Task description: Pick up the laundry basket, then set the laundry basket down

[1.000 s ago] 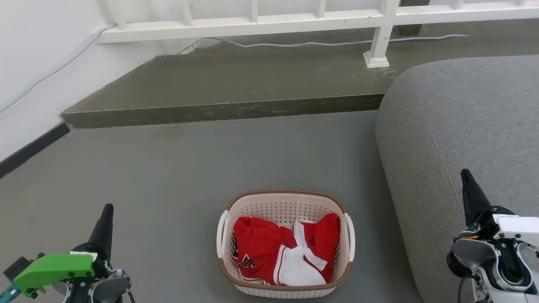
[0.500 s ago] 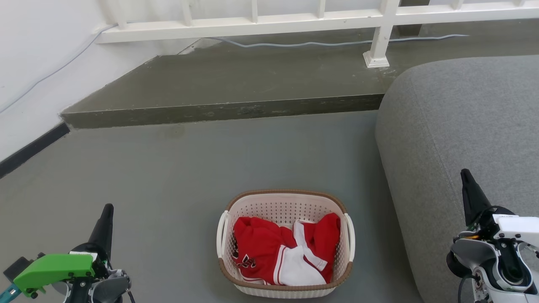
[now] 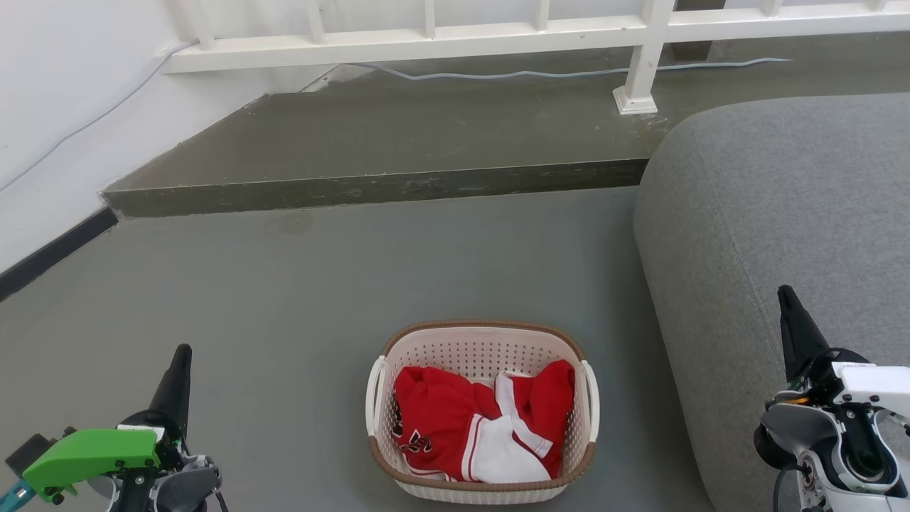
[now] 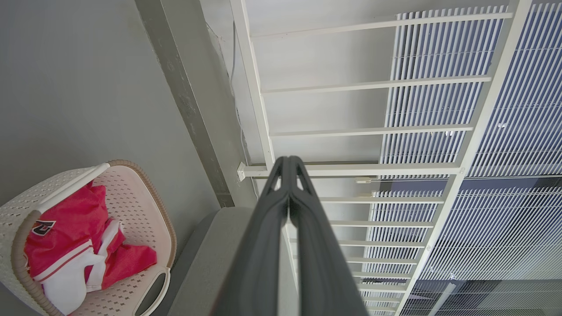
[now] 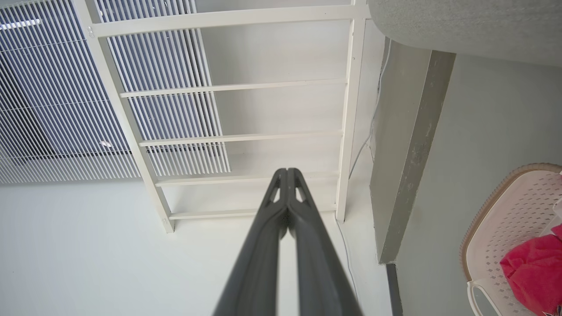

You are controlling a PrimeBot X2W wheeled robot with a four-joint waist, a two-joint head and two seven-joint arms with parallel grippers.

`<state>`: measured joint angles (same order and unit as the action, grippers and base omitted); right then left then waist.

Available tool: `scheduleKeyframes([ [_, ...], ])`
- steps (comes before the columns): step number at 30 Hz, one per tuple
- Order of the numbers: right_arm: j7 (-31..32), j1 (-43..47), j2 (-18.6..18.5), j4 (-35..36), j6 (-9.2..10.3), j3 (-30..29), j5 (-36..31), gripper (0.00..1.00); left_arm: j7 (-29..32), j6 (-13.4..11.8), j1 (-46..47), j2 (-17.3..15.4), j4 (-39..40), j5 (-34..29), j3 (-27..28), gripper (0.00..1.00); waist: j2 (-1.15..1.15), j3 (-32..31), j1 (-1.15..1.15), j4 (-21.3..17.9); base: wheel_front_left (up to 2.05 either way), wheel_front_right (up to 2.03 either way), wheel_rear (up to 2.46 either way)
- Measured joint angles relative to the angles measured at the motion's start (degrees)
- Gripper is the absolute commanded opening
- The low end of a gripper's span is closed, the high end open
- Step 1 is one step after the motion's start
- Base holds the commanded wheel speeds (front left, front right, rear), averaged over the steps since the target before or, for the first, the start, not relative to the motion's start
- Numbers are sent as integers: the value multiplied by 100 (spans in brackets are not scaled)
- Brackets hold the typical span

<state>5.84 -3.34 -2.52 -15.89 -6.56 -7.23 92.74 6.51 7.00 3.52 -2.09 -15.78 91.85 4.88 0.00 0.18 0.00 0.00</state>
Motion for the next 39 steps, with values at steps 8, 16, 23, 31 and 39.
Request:
scheduleKeyframes([
  [8, 0, 0, 0, 0, 0, 0, -1, 0, 0, 0, 0, 0, 0, 0, 0, 0, 0, 0, 0, 0, 0, 0, 0],
  [16, 0, 0, 0, 0, 0, -1, -1, 0, 0, 0, 0, 0, 0, 0, 0, 0, 0, 0, 0, 0, 0, 0, 0],
  [23, 0, 0, 1, 0, 0, -1, -1, 0, 0, 0, 0, 0, 0, 0, 0, 0, 0, 0, 0, 0, 0, 0, 0],
  [31, 0, 0, 1, 0, 0, -2, -1, 0, 0, 0, 0, 0, 0, 0, 0, 0, 0, 0, 0, 0, 0, 0, 0],
  [39, 0, 0, 1, 0, 0, -3, -1, 0, 0, 0, 0, 0, 0, 0, 0, 0, 0, 0, 0, 0, 0, 0, 0],
])
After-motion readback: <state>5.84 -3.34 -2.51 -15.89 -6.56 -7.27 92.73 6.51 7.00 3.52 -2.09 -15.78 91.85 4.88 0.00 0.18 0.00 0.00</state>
